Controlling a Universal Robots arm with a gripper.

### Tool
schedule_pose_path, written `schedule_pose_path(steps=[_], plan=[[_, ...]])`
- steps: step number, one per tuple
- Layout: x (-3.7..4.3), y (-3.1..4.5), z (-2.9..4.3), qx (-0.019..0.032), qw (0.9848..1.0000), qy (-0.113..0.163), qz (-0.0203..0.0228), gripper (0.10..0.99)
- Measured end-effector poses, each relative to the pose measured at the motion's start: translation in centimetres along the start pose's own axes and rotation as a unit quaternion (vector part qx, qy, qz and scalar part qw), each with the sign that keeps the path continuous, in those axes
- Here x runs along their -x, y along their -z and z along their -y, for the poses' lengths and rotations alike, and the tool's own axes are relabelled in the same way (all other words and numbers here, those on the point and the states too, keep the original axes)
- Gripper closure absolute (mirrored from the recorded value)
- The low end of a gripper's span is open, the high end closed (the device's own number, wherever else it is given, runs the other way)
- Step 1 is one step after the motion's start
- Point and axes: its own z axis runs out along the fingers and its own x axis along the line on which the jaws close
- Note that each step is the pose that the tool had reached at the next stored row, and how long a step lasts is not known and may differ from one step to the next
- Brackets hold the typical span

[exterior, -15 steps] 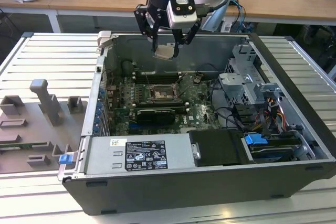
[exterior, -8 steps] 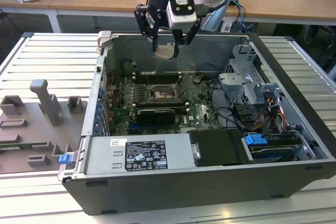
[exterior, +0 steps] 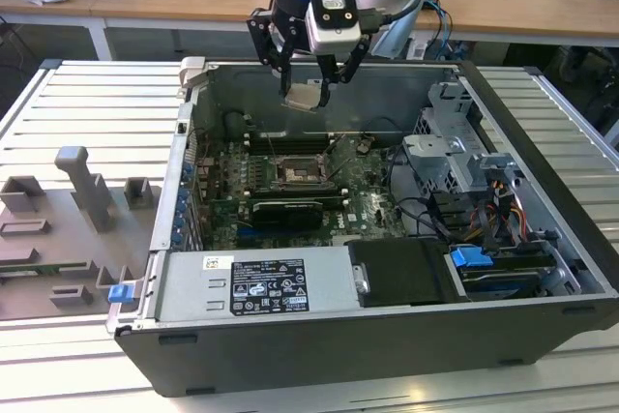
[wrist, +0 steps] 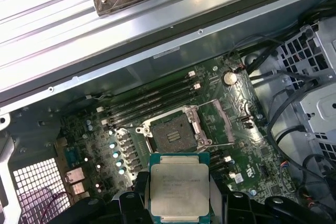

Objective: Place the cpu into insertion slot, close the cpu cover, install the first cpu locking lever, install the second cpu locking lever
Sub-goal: 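Place the cpu into insertion slot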

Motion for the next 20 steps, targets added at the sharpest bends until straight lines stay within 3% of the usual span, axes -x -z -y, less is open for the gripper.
schedule_pose_path(steps=[9,20], plan=[[0.0,-0.09,0.01,0.0006,0.9996,-0.029,0.0026,0.545],[0.0,-0.19,0.02,0.0013,0.9977,-0.067,0.006,0.545]])
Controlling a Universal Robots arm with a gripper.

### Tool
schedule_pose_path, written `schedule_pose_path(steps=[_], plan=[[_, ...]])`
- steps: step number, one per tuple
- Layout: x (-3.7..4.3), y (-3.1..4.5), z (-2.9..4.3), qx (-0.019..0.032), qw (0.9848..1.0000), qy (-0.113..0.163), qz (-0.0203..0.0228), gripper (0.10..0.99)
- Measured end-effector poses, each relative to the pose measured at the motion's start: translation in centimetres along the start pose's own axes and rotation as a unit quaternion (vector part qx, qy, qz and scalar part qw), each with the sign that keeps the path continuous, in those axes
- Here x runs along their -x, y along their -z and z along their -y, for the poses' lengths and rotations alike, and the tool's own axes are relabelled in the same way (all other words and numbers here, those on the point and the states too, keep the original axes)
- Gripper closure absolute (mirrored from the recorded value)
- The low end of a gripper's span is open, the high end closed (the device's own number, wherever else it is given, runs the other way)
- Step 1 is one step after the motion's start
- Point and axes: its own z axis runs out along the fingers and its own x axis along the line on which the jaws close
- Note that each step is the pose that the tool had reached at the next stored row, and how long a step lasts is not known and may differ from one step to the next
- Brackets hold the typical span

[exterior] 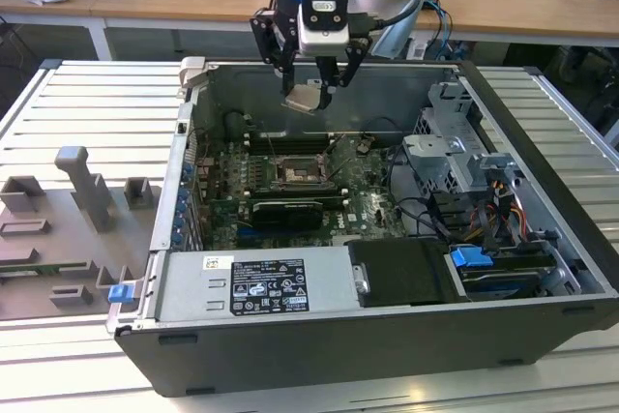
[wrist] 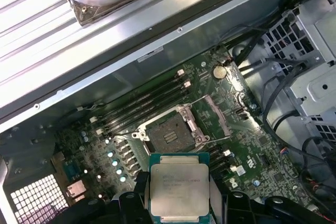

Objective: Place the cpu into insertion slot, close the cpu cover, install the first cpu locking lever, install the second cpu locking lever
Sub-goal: 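Place the cpu into insertion slot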

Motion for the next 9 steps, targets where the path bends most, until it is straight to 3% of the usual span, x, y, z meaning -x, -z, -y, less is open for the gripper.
schedule_pose_path(steps=[9], plan=[[0.0,-0.15,0.01,0.001,0.9986,-0.052,0.0047,0.545]])
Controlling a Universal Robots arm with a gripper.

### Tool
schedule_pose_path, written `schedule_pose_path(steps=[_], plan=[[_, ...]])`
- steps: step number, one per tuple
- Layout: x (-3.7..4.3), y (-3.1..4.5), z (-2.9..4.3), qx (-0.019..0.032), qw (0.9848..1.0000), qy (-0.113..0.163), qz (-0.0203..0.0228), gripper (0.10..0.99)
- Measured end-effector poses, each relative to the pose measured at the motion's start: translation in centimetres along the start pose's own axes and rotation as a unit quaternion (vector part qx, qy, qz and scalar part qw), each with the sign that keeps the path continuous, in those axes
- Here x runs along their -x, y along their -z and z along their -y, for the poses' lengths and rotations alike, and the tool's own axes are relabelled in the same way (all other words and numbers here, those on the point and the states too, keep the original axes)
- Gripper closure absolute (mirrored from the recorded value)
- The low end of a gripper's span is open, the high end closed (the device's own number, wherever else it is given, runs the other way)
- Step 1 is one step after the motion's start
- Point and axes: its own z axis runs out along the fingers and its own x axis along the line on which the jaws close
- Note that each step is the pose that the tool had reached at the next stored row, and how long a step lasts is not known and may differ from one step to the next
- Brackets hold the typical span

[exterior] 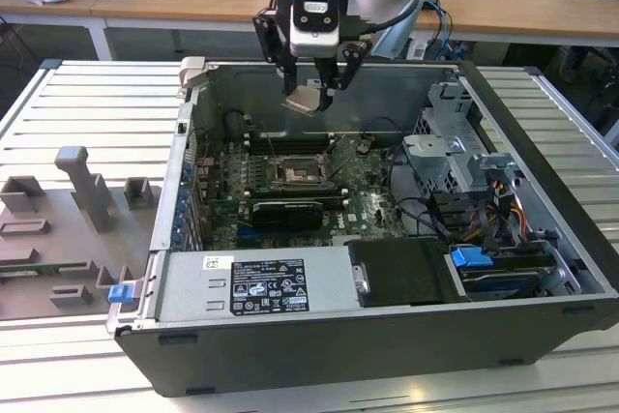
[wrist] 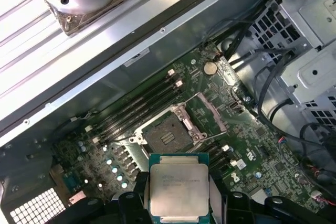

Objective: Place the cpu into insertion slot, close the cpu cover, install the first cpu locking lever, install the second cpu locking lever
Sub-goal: 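Place the cpu into insertion slot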

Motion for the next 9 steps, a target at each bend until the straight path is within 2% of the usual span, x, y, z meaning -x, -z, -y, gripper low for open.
schedule_pose_path(steps=[9], plan=[[0.01,-0.16,0.01,0.0007,0.9994,-0.034,0.003,0.545]])
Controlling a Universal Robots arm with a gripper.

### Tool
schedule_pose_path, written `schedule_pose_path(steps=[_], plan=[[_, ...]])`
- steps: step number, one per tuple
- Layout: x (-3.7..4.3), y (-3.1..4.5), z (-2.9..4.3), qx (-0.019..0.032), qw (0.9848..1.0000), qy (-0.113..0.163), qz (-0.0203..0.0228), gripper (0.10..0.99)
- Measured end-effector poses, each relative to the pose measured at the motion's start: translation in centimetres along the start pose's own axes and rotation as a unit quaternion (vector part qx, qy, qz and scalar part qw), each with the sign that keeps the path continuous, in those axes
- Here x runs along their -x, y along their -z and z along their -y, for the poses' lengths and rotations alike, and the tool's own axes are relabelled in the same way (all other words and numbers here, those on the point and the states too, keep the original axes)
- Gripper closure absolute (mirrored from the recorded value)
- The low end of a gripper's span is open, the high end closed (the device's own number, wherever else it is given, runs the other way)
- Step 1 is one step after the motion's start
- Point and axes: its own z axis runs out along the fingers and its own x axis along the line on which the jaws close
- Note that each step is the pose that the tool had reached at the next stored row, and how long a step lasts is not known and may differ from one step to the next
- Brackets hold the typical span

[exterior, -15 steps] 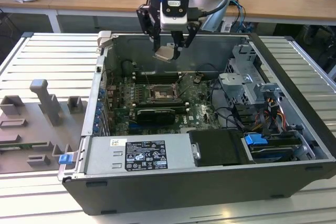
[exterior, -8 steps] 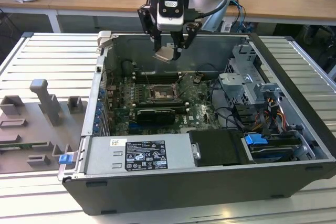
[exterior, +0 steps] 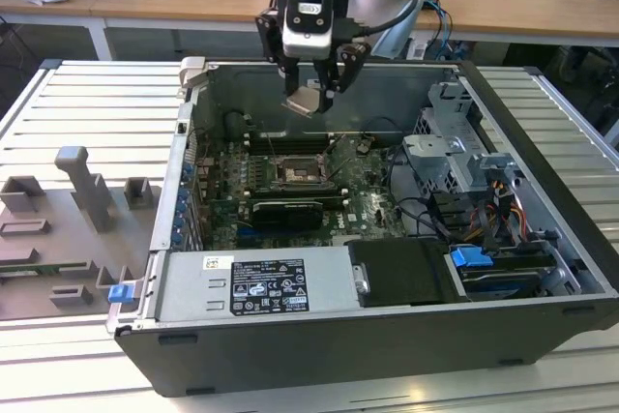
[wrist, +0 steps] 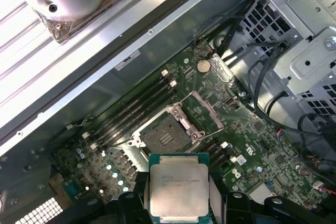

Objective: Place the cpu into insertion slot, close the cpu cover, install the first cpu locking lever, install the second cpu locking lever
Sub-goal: 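Place the cpu into insertion slot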

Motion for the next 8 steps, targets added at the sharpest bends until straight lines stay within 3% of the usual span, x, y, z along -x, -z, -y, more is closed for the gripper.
schedule_pose_path(steps=[8], plan=[[0.0,-0.21,0.02,0.0003,1.0,-0.006,0.0005,0.545]])
